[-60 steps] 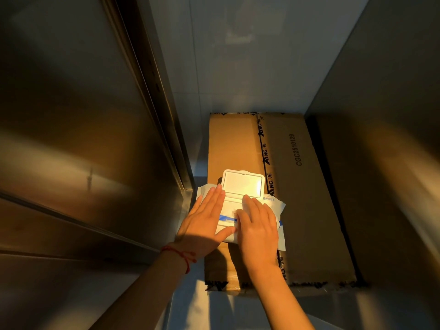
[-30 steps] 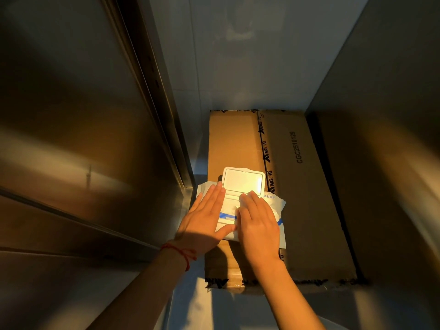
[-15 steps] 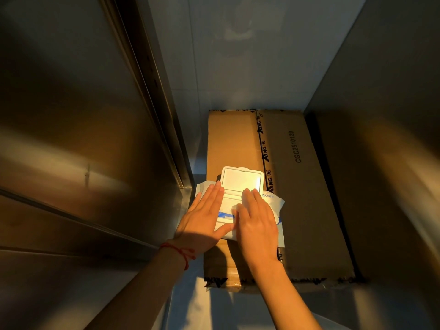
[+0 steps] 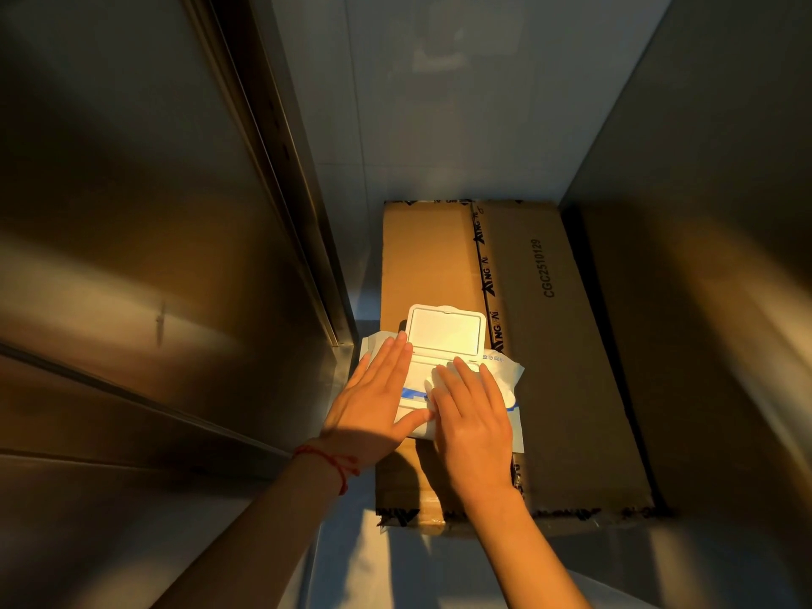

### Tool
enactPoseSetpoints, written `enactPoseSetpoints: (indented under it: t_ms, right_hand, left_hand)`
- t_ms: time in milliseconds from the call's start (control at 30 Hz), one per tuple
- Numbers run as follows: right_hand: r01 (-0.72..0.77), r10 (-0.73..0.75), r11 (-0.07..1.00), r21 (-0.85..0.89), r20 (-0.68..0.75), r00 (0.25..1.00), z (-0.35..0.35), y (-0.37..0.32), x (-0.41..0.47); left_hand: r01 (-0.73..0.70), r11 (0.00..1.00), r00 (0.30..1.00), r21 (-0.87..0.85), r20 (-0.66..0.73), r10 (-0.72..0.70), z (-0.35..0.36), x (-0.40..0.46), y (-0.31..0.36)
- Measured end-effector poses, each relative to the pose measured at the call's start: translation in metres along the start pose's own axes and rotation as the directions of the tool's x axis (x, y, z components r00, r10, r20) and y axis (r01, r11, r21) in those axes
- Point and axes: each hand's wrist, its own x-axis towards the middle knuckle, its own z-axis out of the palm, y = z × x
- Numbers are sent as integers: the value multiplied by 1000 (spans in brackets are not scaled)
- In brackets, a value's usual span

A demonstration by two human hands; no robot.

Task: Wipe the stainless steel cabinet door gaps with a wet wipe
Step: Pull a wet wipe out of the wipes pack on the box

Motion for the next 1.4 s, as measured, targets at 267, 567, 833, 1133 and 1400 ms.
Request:
enactPoseSetpoints:
  t_ms: [267,567,833,1133,1400]
  right_hand:
    - [38,-36,999,28,-79,996,1,2,-6]
    - [51,-43,998,44,-156,987,-2,1,-13]
    - [86,-84,996,9,-109,990,-3,3,-20]
    - [52,-50,998,24,-92,995,-4,-3,-20]
    - [17,1,993,121,-151,988,-9,-6,-17]
  left_hand:
    - [-1,1000,1000,-22,-8,1,1,0,0]
    - [-1,1000,1000,-23,18,1,-2,-2,0]
    - [24,1000,999,-6,48,-24,-4,-1,2]
    - [0,999,1000,-36,14,0,-2,-2,1]
    - [28,998,999,-56,30,-26,-4,-3,4]
